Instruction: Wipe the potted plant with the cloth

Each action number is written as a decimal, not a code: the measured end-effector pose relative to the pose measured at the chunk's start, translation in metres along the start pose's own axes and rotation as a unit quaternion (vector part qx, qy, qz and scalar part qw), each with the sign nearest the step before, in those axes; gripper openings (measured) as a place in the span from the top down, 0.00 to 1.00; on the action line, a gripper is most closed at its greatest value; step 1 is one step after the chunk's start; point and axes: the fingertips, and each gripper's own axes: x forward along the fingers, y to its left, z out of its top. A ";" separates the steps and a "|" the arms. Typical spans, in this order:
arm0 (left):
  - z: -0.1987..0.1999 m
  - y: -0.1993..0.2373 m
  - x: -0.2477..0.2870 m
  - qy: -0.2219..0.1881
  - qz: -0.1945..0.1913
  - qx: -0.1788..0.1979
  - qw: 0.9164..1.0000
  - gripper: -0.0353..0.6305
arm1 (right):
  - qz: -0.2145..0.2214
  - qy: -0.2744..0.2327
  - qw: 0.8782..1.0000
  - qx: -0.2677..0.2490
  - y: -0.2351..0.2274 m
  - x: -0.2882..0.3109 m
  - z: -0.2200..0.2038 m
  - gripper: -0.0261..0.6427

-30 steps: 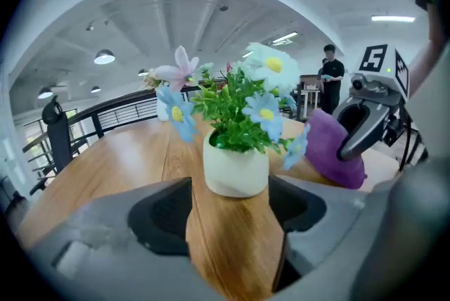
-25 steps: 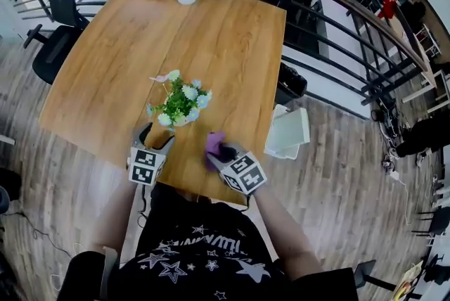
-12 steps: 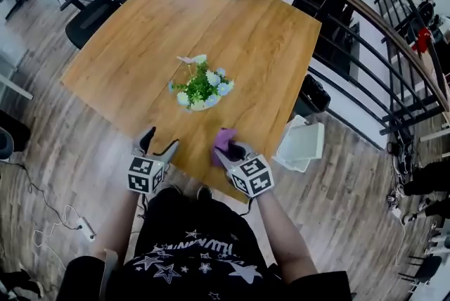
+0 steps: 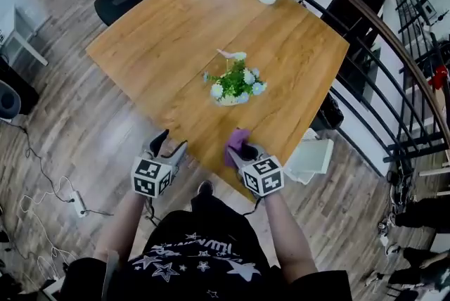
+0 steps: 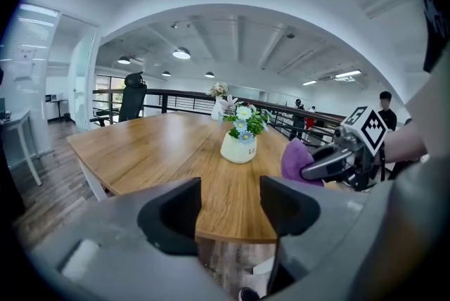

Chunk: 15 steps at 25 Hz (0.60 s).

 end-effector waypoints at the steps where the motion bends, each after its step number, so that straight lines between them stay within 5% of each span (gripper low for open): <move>1: -0.002 0.000 -0.005 -0.003 -0.001 -0.002 1.000 0.55 | 0.002 -0.001 1.000 -0.003 0.005 0.001 0.003 0.81; 13: -0.044 -0.030 -0.092 -0.021 0.012 -0.014 1.000 0.94 | 0.022 -0.013 0.999 -0.033 0.079 -0.015 -0.009 0.81; 15: -0.050 -0.036 -0.107 -0.025 0.015 -0.009 1.000 0.94 | 0.024 -0.018 0.999 -0.029 0.091 -0.022 -0.014 0.81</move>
